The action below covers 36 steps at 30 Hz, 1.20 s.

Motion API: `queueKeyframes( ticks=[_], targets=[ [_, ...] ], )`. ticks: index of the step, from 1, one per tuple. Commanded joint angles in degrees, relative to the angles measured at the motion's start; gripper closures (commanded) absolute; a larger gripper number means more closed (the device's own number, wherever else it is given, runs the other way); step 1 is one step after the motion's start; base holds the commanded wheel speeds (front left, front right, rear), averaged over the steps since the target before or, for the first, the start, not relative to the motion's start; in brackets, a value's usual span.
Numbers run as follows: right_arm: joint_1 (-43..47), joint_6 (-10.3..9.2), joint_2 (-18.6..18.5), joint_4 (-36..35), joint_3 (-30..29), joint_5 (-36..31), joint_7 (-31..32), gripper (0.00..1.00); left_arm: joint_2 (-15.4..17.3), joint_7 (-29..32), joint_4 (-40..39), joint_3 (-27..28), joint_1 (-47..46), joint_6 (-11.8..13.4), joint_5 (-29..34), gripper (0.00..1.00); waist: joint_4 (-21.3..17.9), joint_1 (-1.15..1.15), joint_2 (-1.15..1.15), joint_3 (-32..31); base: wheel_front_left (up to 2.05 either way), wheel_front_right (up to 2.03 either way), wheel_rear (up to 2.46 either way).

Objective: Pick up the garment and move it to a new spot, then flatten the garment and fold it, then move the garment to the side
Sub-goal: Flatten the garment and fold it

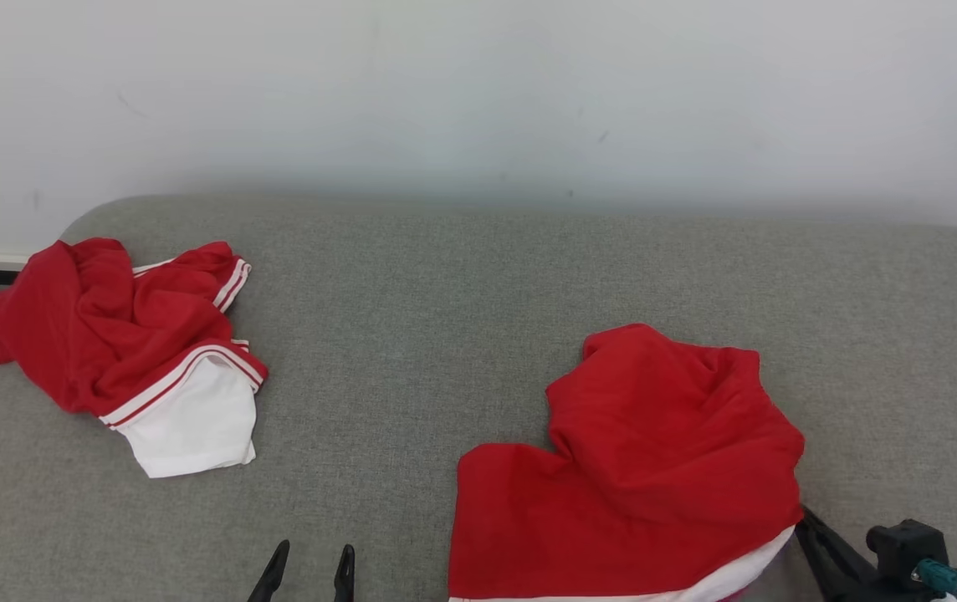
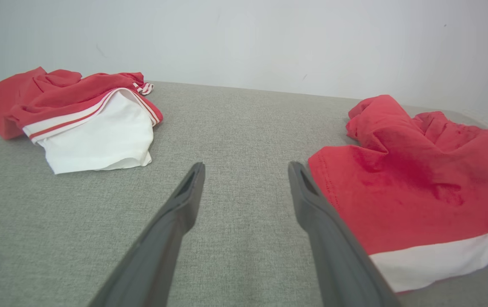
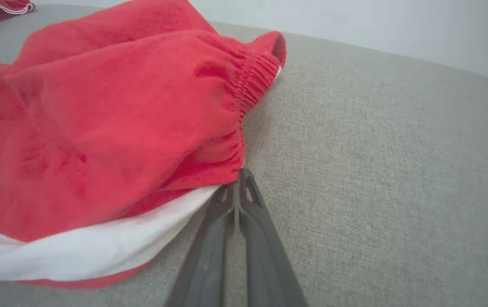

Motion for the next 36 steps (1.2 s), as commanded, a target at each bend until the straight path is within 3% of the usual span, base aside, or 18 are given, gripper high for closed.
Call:
queueKeyframes(
  ticks=[1, 10, 17, 25, 31, 36],
  targets=[
    [0.7, -0.15, -0.2, -0.6, -0.8, -0.6, -0.5, 1.0, 0.0, -0.2, -0.2, 0.0, 0.5, 0.3, -0.3, 0.0, -0.2, 0.0, 0.0, -0.2, 0.0, 0.0, 0.0],
    [11.7, -0.15, 3.4, -13.9, -10.4, -7.4, 0.2, 1.0, 0.0, -0.2, -0.3, -0.1, 1.0, 0.4, -0.4, 0.0, -0.7, 0.0, 0.0, -0.4, 0.0, 0.0, 0.0],
    [19.0, -0.16, 5.8, -25.0, -12.2, -15.0, 9.0, 1.0, 0.0, -0.2, -0.3, 0.3, 1.2, 0.3, -0.3, 0.0, -1.1, 0.0, 0.0, -0.4, 0.0, 0.0, 0.0],
    [22.2, -0.16, 6.4, -30.9, -18.5, -24.3, 15.8, 1.0, 0.0, -0.2, -0.3, 0.4, 0.9, 0.1, -0.2, 0.0, -1.8, 0.0, 0.0, -0.1, 0.0, 0.0, 0.0],
    [19.5, -0.16, 5.4, -33.7, -17.0, -26.6, 17.8, 1.0, 0.0, -0.2, -0.1, -0.3, 0.1, 0.1, -0.5, 0.0, -1.4, 0.0, 0.0, 0.4, 0.0, 0.0, 0.0],
    [12.5, -0.16, 2.7, -32.0, -11.1, -26.6, 19.6, 1.0, 0.0, -0.2, 0.2, -1.5, -0.8, 0.3, -0.6, 0.0, 0.1, 0.0, 0.0, 0.9, 0.0, 0.0, 0.0]
  ],
)
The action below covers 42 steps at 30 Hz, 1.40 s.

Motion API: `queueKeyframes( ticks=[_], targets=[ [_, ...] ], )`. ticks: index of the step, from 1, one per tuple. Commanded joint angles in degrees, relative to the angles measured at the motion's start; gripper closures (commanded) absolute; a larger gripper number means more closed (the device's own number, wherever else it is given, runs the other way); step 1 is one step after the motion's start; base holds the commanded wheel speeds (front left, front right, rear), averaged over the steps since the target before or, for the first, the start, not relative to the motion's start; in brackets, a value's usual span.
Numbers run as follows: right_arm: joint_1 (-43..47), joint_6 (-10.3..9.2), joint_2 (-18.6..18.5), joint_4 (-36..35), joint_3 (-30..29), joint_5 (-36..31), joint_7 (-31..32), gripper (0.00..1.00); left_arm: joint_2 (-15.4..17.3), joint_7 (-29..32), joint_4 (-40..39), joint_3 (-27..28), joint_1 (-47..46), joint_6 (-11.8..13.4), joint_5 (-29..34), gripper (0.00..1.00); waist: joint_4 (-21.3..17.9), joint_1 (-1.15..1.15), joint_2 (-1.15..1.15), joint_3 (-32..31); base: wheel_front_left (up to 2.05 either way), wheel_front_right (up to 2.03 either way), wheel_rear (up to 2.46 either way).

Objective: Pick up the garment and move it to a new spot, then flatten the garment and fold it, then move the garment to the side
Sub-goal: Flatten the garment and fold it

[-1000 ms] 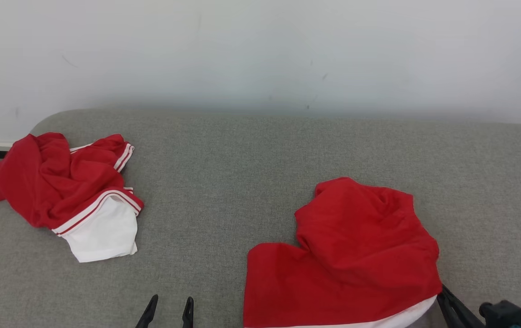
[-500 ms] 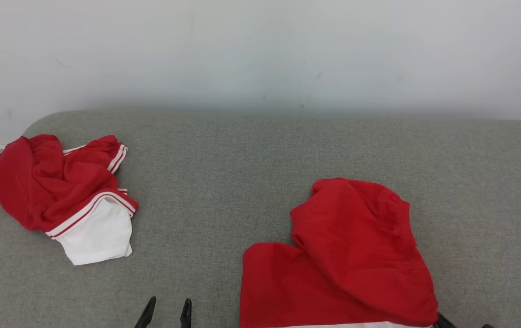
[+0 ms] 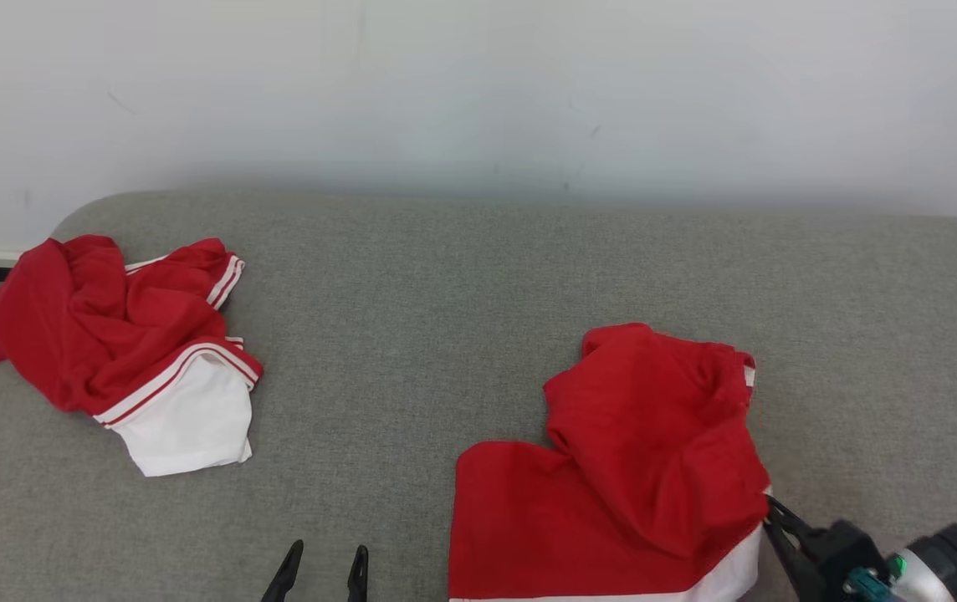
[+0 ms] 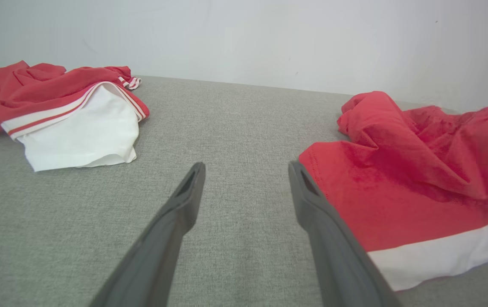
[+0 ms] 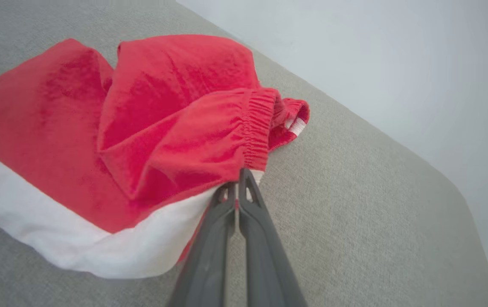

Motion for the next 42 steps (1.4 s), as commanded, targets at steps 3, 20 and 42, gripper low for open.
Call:
queueKeyframes(
  ticks=[3, 20, 42],
  targets=[
    [-5.5, -0.16, -1.3, 3.0, 5.3, 0.4, 0.6, 1.0, 0.0, -0.2, 0.4, -1.0, -1.4, 0.2, -0.1, 0.0, 1.9, 0.0, 0.0, 0.4, 0.0, 0.0, 0.0],
    [-20.7, -0.16, 2.5, 24.6, 15.8, 10.6, -9.9, 0.0, 0.0, -0.2, 0.5, -2.9, -1.2, 1.3, -1.0, 0.0, 4.0, 0.0, 0.0, -0.7, 0.0, 0.0, 0.0],
    [-4.6, -0.16, -7.1, 10.0, 10.0, 25.4, -10.9, 0.0, 0.0, -0.2, -0.2, -1.0, 0.7, 0.9, -0.7, 0.0, -1.1, 0.0, 0.0, -1.4, 0.0, 0.0, 0.0]
  ],
)
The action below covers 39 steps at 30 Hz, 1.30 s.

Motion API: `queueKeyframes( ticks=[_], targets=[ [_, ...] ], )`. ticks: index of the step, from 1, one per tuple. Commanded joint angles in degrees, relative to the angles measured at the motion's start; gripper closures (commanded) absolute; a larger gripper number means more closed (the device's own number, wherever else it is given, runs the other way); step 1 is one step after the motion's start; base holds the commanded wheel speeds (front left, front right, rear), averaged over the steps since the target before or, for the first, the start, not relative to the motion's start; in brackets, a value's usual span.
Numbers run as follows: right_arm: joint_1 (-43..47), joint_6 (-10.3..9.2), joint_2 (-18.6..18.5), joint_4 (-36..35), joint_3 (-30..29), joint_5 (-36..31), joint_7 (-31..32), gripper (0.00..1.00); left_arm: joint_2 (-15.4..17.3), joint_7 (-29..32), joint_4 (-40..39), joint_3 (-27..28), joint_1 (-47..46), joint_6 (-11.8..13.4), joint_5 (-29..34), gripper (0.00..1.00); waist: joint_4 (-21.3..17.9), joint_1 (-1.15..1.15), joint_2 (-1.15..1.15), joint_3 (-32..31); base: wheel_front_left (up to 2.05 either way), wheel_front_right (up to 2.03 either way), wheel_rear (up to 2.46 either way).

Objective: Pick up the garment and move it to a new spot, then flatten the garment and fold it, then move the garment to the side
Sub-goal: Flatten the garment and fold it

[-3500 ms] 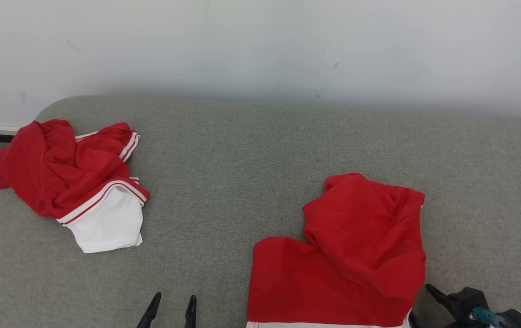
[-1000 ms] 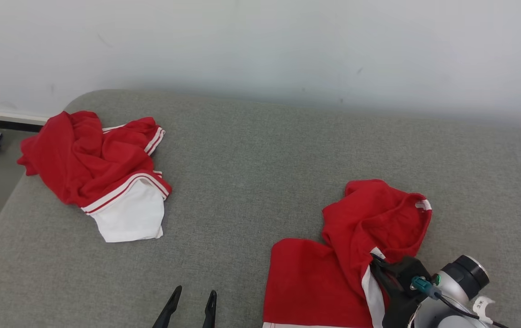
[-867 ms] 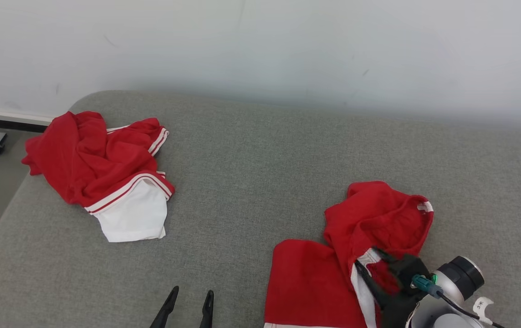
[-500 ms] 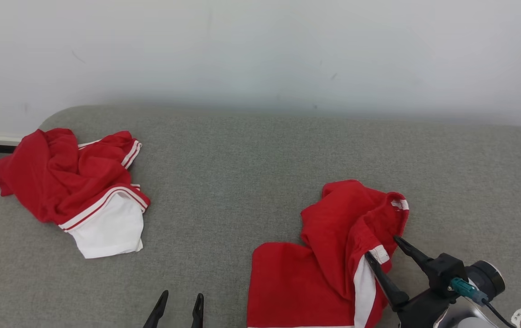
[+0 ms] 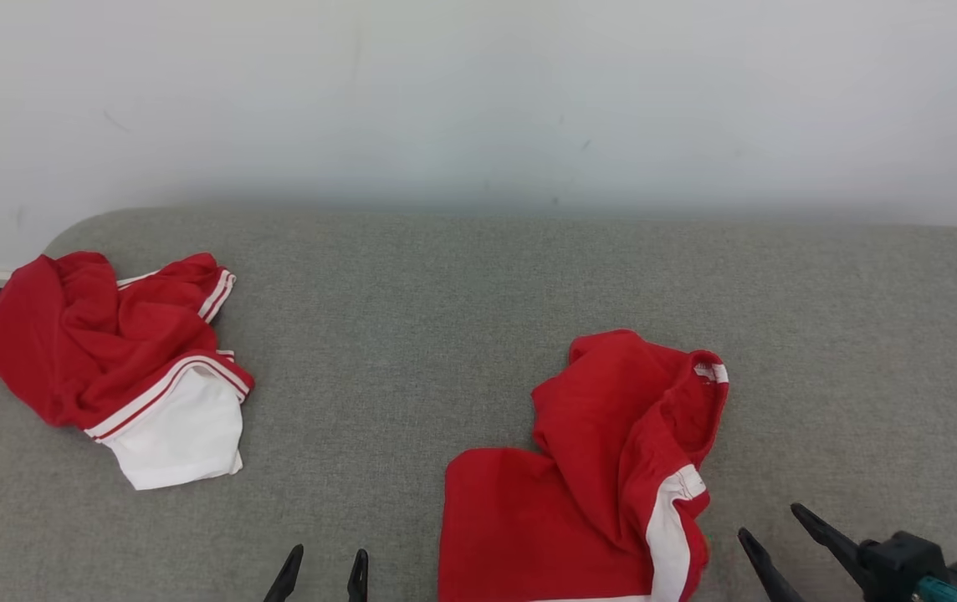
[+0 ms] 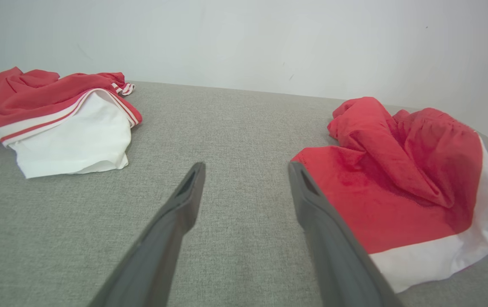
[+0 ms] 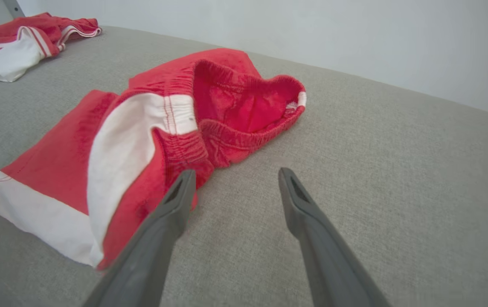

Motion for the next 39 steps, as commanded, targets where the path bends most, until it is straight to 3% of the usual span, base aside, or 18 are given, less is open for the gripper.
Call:
queueKeyframes(
  ticks=[1, 12, 23, 39],
  targets=[
    [1.4, -0.16, -0.3, -1.0, -1.0, 0.1, 0.1, 0.0, 0.0, -0.2, -0.3, 0.1, 0.7, 0.3, -0.4, 0.0, -0.8, 0.0, 0.0, 0.2, 0.0, 0.0, 0.0],
    [1.0, -0.16, -0.3, -6.2, -1.1, -0.4, 1.6, 0.0, 0.1, -0.2, 1.5, -1.5, 0.4, -0.7, -0.1, 0.0, -0.9, 0.0, 0.0, 0.7, 0.0, 0.0, 0.0],
    [-5.8, -0.16, -3.5, -4.2, 5.4, 5.0, 3.5, 0.0, 4.0, -0.2, 10.7, -16.4, -3.3, -1.6, -6.2, 0.0, 0.1, 0.0, 0.0, 1.9, 0.0, 0.0, 0.0],
    [-15.7, -0.16, -8.9, -0.6, 18.0, 15.8, 3.5, 0.0, 3.1, -0.2, 19.4, -25.8, -11.8, -1.6, -15.8, 0.0, 1.7, 0.0, 0.0, 4.6, 0.0, 0.0, 0.0]
  ],
)
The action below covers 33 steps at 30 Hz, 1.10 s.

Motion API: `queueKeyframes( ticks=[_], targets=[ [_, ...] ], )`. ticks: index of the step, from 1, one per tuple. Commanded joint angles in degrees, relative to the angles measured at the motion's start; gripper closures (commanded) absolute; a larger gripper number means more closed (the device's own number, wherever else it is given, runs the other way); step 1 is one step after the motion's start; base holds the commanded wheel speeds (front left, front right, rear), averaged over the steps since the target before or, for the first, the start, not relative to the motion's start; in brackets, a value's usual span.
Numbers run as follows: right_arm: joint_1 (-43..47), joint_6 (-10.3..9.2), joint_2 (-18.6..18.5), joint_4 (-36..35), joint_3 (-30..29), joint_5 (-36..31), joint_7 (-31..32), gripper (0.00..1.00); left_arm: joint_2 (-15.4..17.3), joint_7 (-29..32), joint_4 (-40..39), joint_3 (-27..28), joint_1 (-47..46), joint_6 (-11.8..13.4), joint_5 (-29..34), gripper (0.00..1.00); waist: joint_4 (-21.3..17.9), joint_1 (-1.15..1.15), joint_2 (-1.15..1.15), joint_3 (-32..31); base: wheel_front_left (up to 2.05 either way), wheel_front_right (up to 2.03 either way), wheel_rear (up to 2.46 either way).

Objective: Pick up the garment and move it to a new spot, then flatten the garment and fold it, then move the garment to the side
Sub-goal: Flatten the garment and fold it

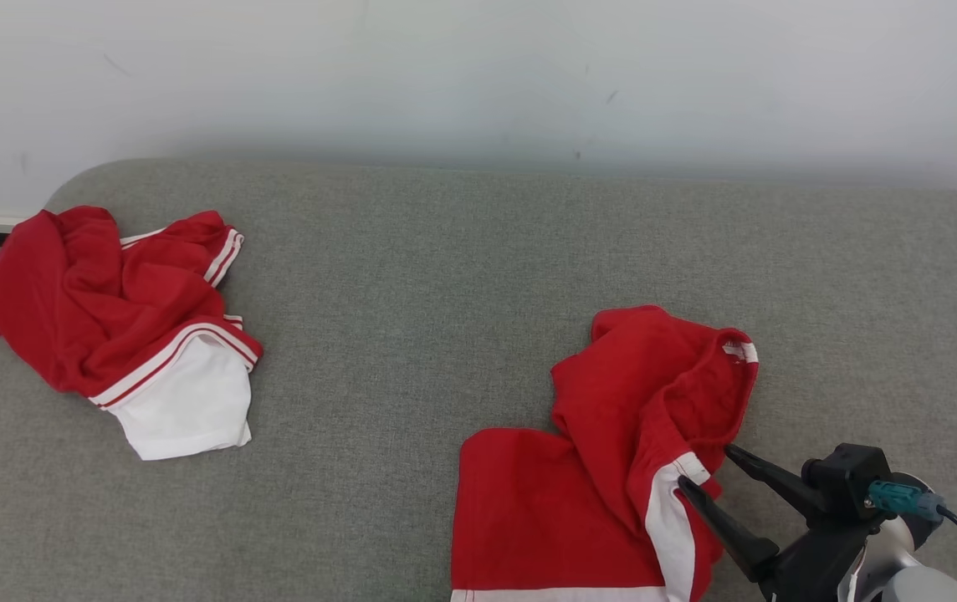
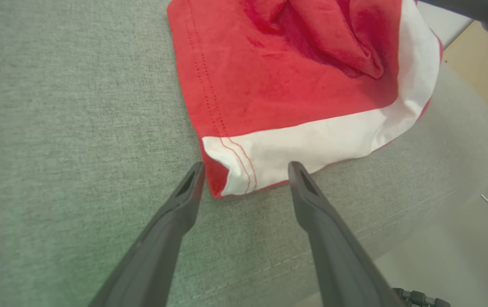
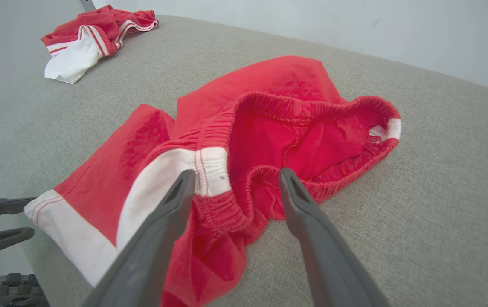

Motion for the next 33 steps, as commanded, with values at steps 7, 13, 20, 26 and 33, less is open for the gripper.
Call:
queueKeyframes(
  ticks=[7, 13, 20, 26, 33],
  targets=[
    [-3.3, -0.15, -3.6, -0.9, 5.8, 3.6, -0.1, 0.36, -1.5, -0.2, 3.3, -2.2, -3.4, 0.0, -5.0, 0.13, 1.1, 0.0, -0.01, 0.3, 0.0, 0.0, 0.0],
    [-5.3, -0.15, -4.4, -0.5, 8.3, 5.0, -1.5, 1.0, -2.0, -0.2, 6.4, -5.5, -5.6, 0.1, -8.7, 1.0, 1.5, 0.0, -0.01, -0.1, 0.0, 0.0, 0.0],
    [-5.7, -0.16, -6.1, -0.9, 11.2, 7.1, -5.0, 1.0, -1.1, -0.2, 3.6, -0.7, -3.9, 0.1, -8.9, 1.0, 1.0, 0.0, -0.01, -2.0, 0.0, 0.0, 0.0],
    [-4.2, -0.16, -6.7, -3.8, 9.8, 9.9, -7.1, 1.0, 0.9, -0.2, -4.6, 7.1, -1.1, 0.1, -5.6, 1.0, -0.4, 0.0, -0.01, -3.5, 0.0, 0.0, 0.0],
    [-9.7, -0.16, -4.7, -6.3, 8.0, 12.3, -5.8, 1.0, 7.4, -0.2, -10.1, 8.9, -9.7, 0.1, -3.8, 1.0, -3.1, 0.0, -0.01, -1.1, 0.0, 0.0, 0.0]
  ],
)
